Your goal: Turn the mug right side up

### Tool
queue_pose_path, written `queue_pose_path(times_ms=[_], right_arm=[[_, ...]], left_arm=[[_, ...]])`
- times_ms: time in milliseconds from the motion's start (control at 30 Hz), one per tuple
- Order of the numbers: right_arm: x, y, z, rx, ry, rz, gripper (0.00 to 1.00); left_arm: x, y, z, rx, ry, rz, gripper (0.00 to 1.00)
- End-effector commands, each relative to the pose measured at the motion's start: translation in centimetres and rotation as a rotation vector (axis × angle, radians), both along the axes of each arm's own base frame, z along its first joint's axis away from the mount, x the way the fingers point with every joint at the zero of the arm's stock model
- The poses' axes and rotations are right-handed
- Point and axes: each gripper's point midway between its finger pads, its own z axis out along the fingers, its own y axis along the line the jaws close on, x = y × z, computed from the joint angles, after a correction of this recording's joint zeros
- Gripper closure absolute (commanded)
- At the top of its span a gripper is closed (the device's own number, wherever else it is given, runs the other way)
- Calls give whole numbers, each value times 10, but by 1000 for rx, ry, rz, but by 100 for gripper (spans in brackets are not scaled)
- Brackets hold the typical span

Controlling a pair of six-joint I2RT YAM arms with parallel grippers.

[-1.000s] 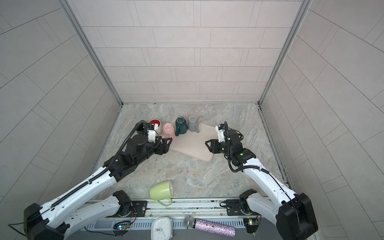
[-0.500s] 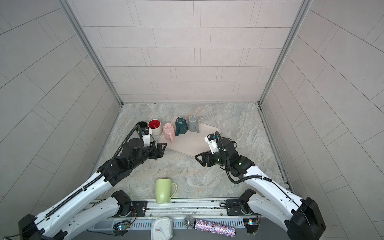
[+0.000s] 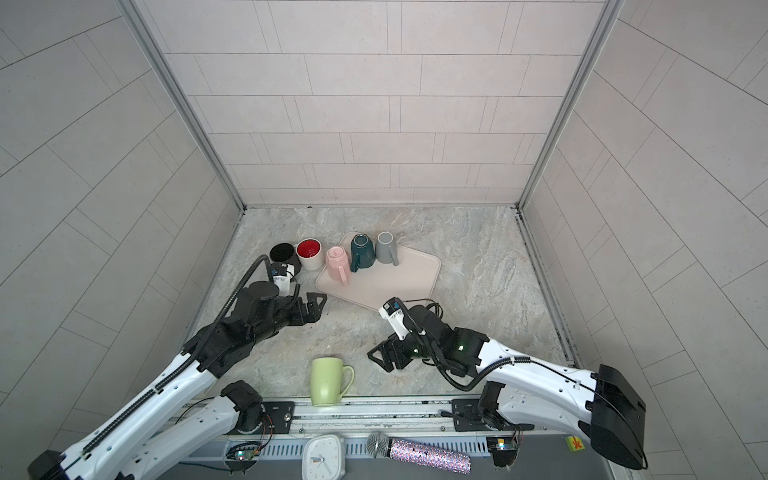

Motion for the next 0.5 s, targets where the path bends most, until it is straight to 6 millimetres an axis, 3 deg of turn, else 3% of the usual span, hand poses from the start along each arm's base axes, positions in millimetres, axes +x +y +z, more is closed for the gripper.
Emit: queue_pose_path(times_ms=[0,233,467], right_arm=[[7,20,14,12,-25,-17,16],[-11,67,8,-29,-12,81,4],[-28,95,-10,-206,35,152,6]], left_arm=[[-26,20,-29,38,105,38,0],[-39,47,-32,47,95,143,0],[-28,54,-22,23,52,224,0]])
